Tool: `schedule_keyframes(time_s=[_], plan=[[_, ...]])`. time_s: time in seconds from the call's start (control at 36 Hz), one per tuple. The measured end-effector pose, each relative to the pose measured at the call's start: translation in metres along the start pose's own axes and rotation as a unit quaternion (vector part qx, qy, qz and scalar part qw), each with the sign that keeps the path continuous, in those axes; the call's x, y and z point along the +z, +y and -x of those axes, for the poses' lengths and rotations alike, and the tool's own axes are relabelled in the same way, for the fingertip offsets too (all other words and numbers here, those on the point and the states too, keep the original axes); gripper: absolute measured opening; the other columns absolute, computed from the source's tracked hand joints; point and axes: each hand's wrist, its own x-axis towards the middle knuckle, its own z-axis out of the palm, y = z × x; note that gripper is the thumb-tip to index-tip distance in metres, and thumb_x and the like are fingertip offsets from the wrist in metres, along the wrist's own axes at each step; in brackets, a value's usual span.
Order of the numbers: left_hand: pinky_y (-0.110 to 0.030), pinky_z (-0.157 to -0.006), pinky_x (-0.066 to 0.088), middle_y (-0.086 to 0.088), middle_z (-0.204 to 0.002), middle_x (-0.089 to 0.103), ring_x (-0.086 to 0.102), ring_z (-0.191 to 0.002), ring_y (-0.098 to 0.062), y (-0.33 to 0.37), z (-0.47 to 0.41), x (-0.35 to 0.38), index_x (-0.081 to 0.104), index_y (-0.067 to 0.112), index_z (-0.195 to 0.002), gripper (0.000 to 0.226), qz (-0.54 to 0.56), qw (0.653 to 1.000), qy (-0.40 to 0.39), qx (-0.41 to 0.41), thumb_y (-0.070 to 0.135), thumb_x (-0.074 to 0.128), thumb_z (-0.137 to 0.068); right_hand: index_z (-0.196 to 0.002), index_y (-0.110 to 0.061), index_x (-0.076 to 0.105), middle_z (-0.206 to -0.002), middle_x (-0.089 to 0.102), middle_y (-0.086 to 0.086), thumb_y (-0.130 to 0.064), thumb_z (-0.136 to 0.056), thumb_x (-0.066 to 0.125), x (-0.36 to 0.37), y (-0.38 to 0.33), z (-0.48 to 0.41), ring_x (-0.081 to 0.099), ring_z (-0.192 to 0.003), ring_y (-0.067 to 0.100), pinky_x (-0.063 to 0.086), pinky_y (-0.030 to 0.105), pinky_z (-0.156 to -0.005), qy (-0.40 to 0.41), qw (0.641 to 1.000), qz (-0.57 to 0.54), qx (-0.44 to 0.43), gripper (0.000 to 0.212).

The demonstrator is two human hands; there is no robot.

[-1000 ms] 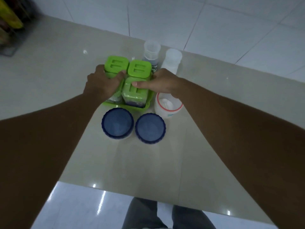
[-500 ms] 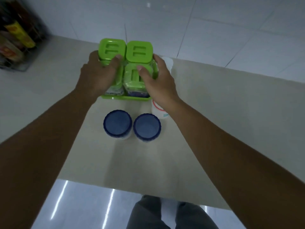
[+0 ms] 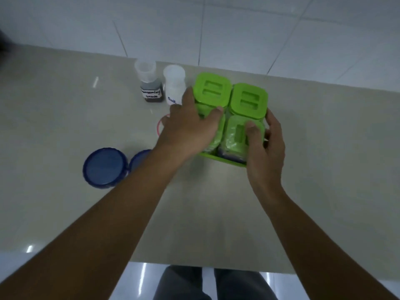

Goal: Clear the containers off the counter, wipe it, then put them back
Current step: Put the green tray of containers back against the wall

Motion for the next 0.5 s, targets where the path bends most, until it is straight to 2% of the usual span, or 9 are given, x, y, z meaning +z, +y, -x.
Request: schedule_keyframes(time_s=[0.11, 0.22, 0.31, 0.42, 0.5], plan=[[-0.053, -0.105, 0.045, -0.005, -0.130, 0.061, 0.057, -0.121, -0.037, 0.008, -0.019, 0.044, 0.036, 0.039, -0.143, 0.077, -0.006, 1.000, 0.011, 0.007, 0.069, 0.042, -0.073, -0.143, -0.027, 0.057, -0.126, 0.070, -0.007, -0.036, -0.096, 0.062, -0.018, 0.023, -0.036, 0.069, -0.112, 0.007, 0.057, 0.039, -0.099, 0.004, 1.000, 0.002, -0.006, 0.048], [-0.051, -0.105, 0.046, -0.005, -0.124, 0.064, 0.060, -0.116, -0.036, 0.011, -0.053, 0.081, 0.043, 0.034, -0.140, 0.073, 0.010, 0.999, 0.038, 0.013, 0.068, 0.043, -0.074, -0.144, -0.020, 0.057, -0.123, 0.068, -0.013, -0.027, -0.101, 0.061, -0.022, 0.045, -0.083, 0.067, -0.108, -0.004, 0.056, 0.025, -0.094, -0.011, 1.000, 0.019, -0.014, 0.044], [-0.049, -0.105, 0.046, -0.005, -0.124, 0.065, 0.060, -0.117, -0.035, 0.011, -0.079, 0.101, 0.043, 0.036, -0.140, 0.070, 0.021, 0.998, 0.055, 0.012, 0.066, 0.046, -0.076, -0.144, -0.021, 0.057, -0.122, 0.069, -0.013, -0.031, -0.098, 0.062, -0.019, 0.059, -0.117, 0.066, -0.110, -0.002, 0.056, 0.032, -0.100, -0.021, 0.999, 0.035, -0.007, 0.047], [-0.047, -0.105, 0.047, -0.006, -0.122, 0.066, 0.060, -0.116, -0.034, 0.012, -0.111, 0.117, 0.046, 0.033, -0.139, 0.072, 0.033, 0.996, 0.077, 0.019, 0.067, 0.048, -0.075, -0.144, -0.030, 0.055, -0.129, 0.068, -0.010, -0.050, -0.089, 0.060, -0.011, 0.073, -0.153, 0.066, -0.118, 0.009, 0.054, 0.046, -0.105, -0.043, 0.997, 0.063, 0.000, 0.059], [-0.047, -0.104, 0.048, -0.005, -0.120, 0.066, 0.060, -0.115, -0.033, 0.013, -0.128, 0.123, 0.048, 0.033, -0.137, 0.072, 0.043, 0.995, 0.086, 0.024, 0.068, 0.048, -0.074, -0.143, -0.031, 0.055, -0.130, 0.068, -0.010, -0.055, -0.085, 0.059, -0.006, 0.081, -0.174, 0.066, -0.119, 0.010, 0.053, 0.047, -0.105, -0.054, 0.996, 0.064, -0.006, 0.063]])
